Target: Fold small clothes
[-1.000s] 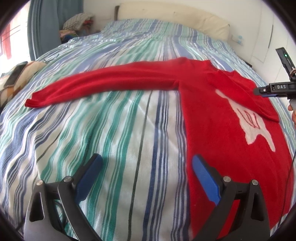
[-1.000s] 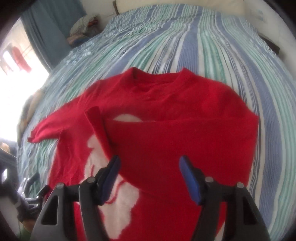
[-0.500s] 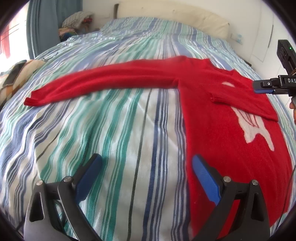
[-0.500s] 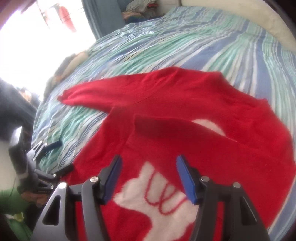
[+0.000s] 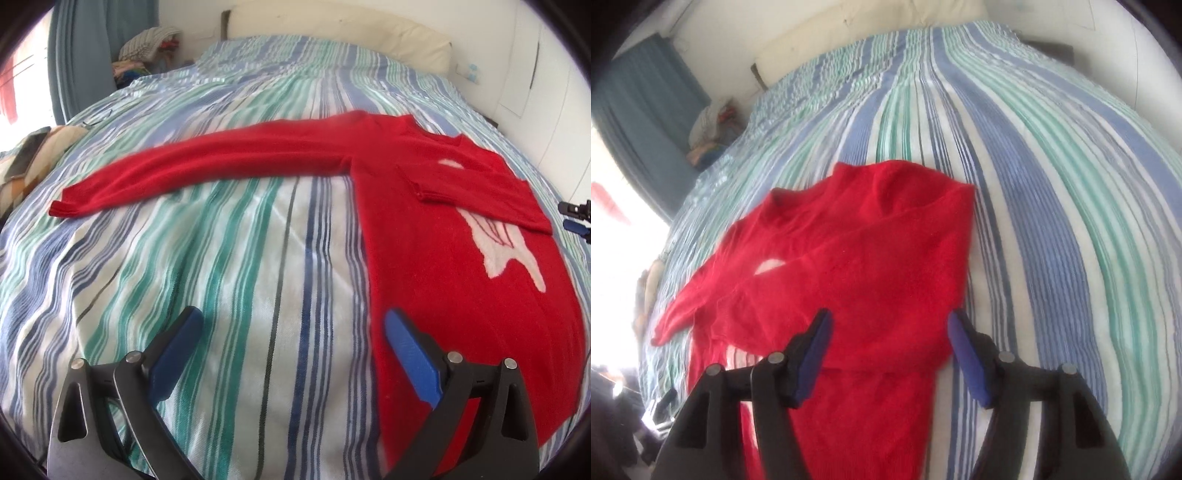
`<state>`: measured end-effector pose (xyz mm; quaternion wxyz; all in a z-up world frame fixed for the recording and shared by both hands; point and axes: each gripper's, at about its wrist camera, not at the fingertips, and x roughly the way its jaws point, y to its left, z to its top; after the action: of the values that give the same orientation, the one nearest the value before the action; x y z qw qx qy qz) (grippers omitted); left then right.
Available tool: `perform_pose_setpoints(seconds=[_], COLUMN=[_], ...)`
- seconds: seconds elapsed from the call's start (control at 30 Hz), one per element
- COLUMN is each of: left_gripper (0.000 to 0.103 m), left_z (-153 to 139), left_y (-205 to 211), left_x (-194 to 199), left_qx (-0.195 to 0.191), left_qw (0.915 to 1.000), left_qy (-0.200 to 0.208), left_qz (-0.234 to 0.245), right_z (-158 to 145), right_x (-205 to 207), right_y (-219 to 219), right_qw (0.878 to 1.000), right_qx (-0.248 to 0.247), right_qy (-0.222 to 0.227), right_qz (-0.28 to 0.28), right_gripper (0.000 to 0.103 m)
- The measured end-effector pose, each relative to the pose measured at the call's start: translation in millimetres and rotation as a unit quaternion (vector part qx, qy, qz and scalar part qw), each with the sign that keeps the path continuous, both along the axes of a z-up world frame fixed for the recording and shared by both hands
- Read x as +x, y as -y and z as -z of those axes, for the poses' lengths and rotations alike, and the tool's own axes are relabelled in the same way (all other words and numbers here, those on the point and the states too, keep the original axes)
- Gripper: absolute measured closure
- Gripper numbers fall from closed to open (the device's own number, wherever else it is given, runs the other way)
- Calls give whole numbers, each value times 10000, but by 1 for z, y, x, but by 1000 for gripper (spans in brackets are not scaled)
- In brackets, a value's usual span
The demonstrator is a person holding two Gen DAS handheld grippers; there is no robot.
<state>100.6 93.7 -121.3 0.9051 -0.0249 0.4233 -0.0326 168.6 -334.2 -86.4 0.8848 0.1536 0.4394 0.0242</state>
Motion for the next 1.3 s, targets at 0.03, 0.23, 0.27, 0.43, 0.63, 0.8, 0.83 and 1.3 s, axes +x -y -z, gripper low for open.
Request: perform_pose_setpoints(seconds=[0.03, 0.23, 0.27, 0.43, 0.63, 0.8, 0.83, 1.3], left_gripper=[4, 3, 3, 3, 1, 1, 1, 0], left_z=[-3, -23, -24, 6, 24, 25, 25, 27], left_y=[-3, -14, -14, -9, -4, -6, -6, -7], left_x=[-1, 9, 14, 33, 37, 35, 35, 36], left_qx=[-21, 222, 288, 544, 603, 492, 496, 453], left_qw=[10000, 9969, 9963, 9972, 9979, 9985, 9984, 9987], left_qy=[60, 681, 729, 327, 101, 86, 89, -32], left_qz=[-11, -324, -364, -386, -234, -237, -237, -213], right_z=[0, 28, 34, 54, 56, 58, 58, 60], right_x=[-16, -94, -103, -131, -132, -131, -130, -122], right_y=[1, 59, 69, 103, 101, 100, 99, 92], right_qw=[9996, 9898, 9865, 9792, 9758, 9765, 9767, 9783], right_qx=[-196, -442, -555, -220, -236, -243, -259, -465], right_qy=[170, 511, 543, 934, 1063, 1038, 1027, 884], right_qz=[57, 1252, 1444, 1789, 1894, 1871, 1867, 1812], right_gripper=[32, 25, 24, 20, 17, 15, 15, 11])
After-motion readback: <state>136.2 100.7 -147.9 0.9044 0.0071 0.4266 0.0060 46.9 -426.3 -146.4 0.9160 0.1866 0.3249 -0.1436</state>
